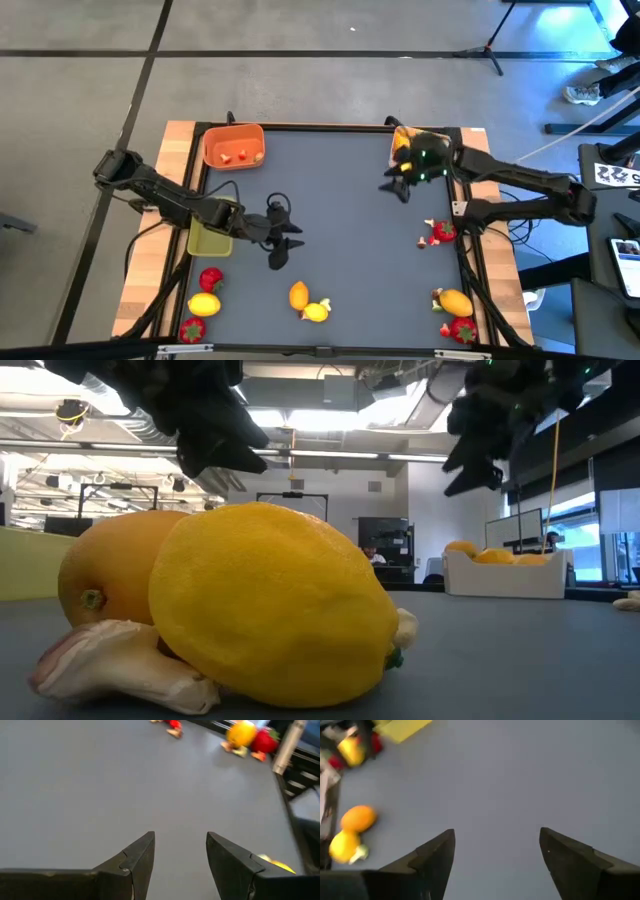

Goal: Sort produce into baskets
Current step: Put the lemon into the white bin

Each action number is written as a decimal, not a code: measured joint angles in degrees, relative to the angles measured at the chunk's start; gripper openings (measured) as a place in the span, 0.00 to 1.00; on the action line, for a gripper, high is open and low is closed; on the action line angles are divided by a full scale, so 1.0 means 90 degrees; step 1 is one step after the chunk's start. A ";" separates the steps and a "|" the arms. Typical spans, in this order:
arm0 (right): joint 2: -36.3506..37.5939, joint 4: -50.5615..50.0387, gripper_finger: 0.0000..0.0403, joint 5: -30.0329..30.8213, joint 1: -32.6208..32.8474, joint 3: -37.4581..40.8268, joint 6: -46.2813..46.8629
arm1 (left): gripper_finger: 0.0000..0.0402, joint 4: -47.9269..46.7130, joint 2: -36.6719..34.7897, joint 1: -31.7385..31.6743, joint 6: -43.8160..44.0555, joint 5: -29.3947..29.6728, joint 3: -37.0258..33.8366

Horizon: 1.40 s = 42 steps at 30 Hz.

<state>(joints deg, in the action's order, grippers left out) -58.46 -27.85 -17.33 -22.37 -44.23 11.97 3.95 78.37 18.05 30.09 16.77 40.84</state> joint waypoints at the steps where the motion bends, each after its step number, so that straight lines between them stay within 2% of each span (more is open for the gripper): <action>1: -0.0010 0.0022 0.72 0.0133 0.0315 0.0000 0.0100 | 0.43 0.0000 0.0000 0.0057 0.0002 -0.0134 -0.0001; 10: -0.0561 0.0822 0.72 0.2236 0.2952 0.0002 0.0950 | 0.43 0.0011 0.0000 0.0415 -0.0415 -0.0330 -0.0002; 17: -0.1425 0.2058 0.72 0.2593 0.4268 0.0002 0.1132 | 0.46 0.0364 0.0088 0.0360 -0.0526 -0.0320 -0.0002; 21: -0.1892 0.2554 0.72 0.2595 0.4607 0.0006 0.1137 | 0.56 0.0825 0.0502 0.0471 -0.0548 -0.0460 -0.0002; 27: -0.2371 0.2846 0.72 0.2604 0.4750 0.0007 0.1290 | 0.67 0.1540 0.1229 0.0547 -0.0290 -0.1698 0.0012; 33: -0.2496 0.2802 0.72 0.2648 0.4738 0.0007 0.1358 | 0.68 0.1810 0.1777 0.0727 -0.0187 -0.2142 0.0019; 39: -0.2494 0.2831 0.72 0.2821 0.4738 0.0007 0.1360 | 0.67 0.2500 0.2263 0.0872 -0.0369 -0.2179 0.0019; 42: -0.2494 0.2818 0.72 0.2821 0.4738 0.0007 0.1360 | 0.67 0.2474 0.2414 0.0920 -0.0383 -0.2197 0.0019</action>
<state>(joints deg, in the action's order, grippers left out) -80.90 -2.49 8.05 20.27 -44.16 24.21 26.21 100.10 26.33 26.65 -3.01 41.01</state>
